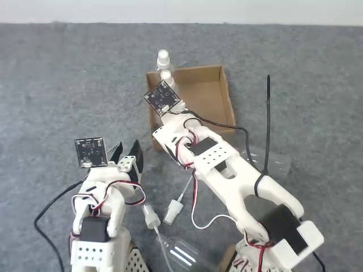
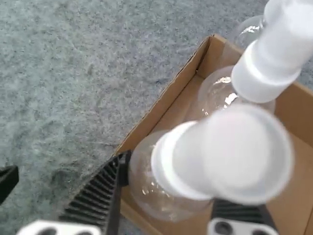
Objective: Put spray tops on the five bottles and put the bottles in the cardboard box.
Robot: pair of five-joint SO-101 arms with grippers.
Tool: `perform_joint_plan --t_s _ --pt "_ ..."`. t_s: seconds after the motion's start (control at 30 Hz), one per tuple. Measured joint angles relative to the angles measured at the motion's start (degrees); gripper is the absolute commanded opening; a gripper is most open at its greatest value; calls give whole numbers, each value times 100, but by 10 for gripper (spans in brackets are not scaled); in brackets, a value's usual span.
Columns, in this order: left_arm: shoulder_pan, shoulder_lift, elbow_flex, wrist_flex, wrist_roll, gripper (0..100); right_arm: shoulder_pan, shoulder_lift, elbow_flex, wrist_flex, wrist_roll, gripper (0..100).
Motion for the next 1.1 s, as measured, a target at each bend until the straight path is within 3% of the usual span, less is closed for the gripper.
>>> perform_joint_plan --t_s 0.13,0.37,0.53,1.1 --pt "0 0 0 0 0 137 0 0 0 0 0 200" --pt "0 0 0 0 0 137 -9 9 0 299 -9 310" --pt "0 0 0 0 0 137 0 0 -9 413 -422 310" --pt "0 0 0 0 0 137 -9 -598 273 413 -466 308"
